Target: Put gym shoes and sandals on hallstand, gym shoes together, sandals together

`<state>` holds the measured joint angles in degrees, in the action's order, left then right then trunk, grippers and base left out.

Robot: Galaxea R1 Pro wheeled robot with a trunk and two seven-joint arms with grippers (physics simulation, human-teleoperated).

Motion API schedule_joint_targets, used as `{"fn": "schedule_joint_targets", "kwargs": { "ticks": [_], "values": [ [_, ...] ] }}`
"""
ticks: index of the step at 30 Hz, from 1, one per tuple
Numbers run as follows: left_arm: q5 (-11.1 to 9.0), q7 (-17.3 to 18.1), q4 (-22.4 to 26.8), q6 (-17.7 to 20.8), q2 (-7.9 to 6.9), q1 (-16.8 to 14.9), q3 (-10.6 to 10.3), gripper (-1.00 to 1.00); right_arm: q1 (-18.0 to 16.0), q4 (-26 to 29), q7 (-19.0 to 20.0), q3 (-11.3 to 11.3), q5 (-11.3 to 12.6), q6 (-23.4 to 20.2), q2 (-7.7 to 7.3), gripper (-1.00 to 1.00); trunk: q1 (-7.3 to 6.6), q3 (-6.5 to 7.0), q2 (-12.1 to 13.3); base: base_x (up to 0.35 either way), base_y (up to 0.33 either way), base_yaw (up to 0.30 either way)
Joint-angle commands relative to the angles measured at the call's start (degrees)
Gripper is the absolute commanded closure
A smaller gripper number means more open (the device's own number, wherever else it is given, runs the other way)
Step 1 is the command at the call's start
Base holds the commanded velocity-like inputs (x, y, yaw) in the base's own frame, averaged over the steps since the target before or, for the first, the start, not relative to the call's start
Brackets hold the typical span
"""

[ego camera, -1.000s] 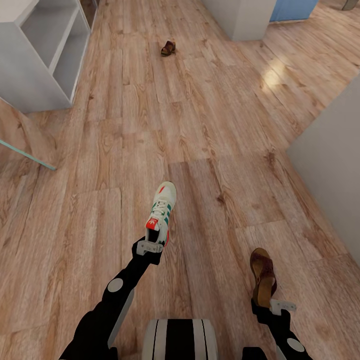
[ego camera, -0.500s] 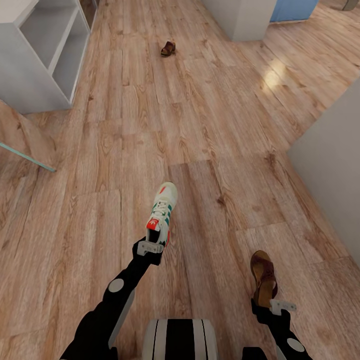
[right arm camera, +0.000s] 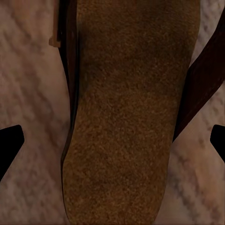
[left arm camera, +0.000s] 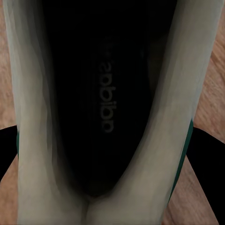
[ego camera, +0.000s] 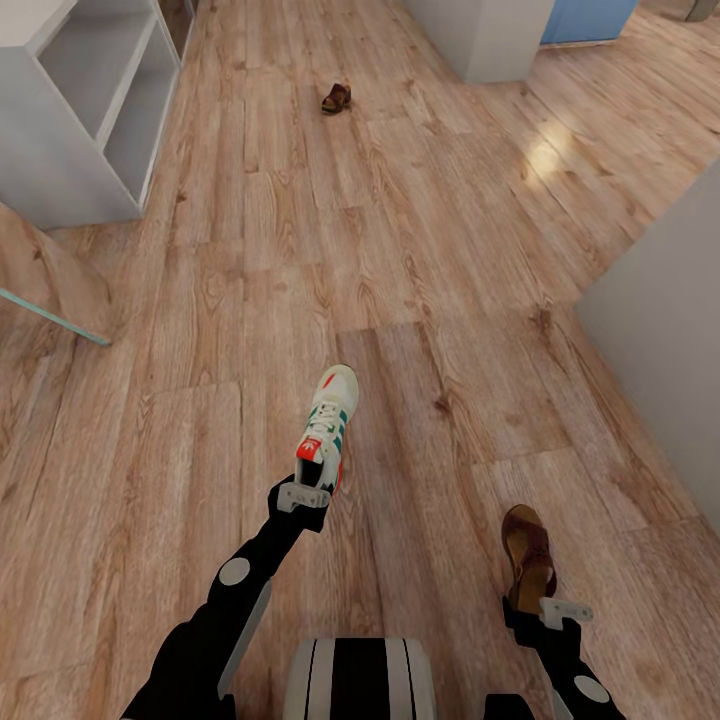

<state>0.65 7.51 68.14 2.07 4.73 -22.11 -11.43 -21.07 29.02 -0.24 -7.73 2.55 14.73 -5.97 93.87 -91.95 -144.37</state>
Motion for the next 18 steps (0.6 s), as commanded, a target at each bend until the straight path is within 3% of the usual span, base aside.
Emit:
{"fn": "schedule_joint_targets", "kwargs": {
  "ticks": [1, 7, 15, 18],
  "values": [
    [0.06, 0.23, 0.06, 0.22, 0.02, 0.00, 0.08, 1.00, -0.02, -0.03, -0.02, 0.02, 0.26, 0.17, -0.01, -1.00, -0.01, -0.03, -0.01, 0.001, 0.000, 0.000],
    [0.05, 0.23, 0.06, 0.22, 0.02, -0.02, 0.09, 1.00, -0.02, -0.02, -0.02, 0.05, 0.26, 0.13, -0.01, -1.00, -0.01, -0.03, -0.01, 0.000, 0.000, -0.005],
    [0.05, 0.23, 0.06, 0.22, 0.02, -0.03, 0.09, 1.00, -0.02, 0.10, -0.02, 0.05, 0.26, 0.20, -0.01, -1.00, 0.20, -2.10, -0.12, 0.000, 0.000, -0.134],
    [0.05, 0.23, 0.06, 0.22, 0.02, -0.04, 0.09, 1.00, -0.02, 0.13, -0.02, 0.07, 0.26, 0.20, -0.01, -1.00, 0.20, -2.22, -0.12, 0.000, 0.000, -0.108]
  ]
}}
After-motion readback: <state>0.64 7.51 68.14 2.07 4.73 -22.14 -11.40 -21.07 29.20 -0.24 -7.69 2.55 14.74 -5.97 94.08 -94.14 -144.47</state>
